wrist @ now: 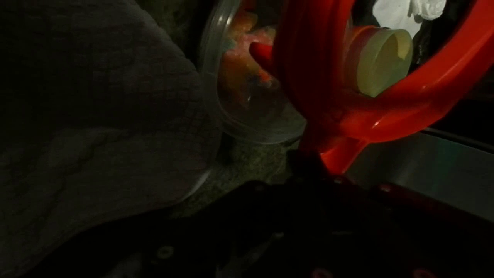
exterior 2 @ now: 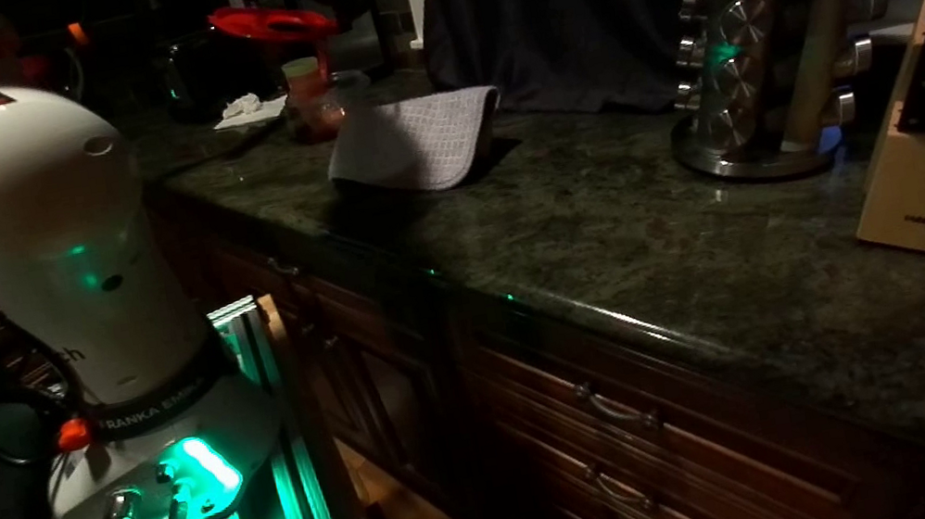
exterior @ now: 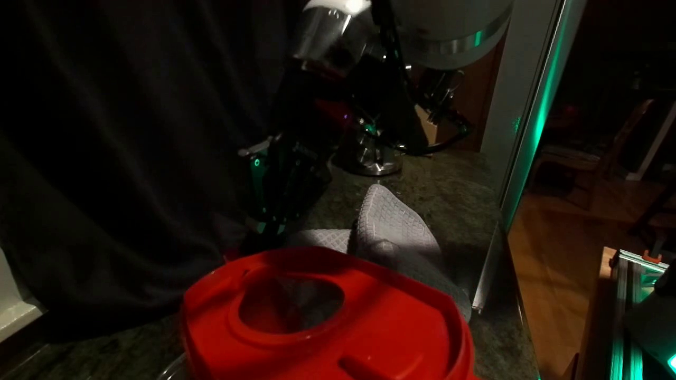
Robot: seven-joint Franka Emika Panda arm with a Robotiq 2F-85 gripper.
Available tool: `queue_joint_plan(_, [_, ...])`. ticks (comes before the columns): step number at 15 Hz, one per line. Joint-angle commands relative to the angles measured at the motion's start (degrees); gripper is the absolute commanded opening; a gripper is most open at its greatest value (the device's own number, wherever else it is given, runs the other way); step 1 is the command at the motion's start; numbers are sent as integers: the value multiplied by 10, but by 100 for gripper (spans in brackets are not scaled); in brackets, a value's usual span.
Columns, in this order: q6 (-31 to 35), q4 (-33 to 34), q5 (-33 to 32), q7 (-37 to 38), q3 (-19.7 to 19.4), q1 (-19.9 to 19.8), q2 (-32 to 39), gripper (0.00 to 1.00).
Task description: Place the red lid on the lunch box
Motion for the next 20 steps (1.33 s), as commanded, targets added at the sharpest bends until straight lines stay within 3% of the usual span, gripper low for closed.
queue_joint_plan(1, [33,-4,0,2,18,-10,30,1])
queue_joint_plan(11, [100,1,-99,43,18,-5,76,1])
queue_joint_plan(20, [138,14,-295,165,3,24,92,1])
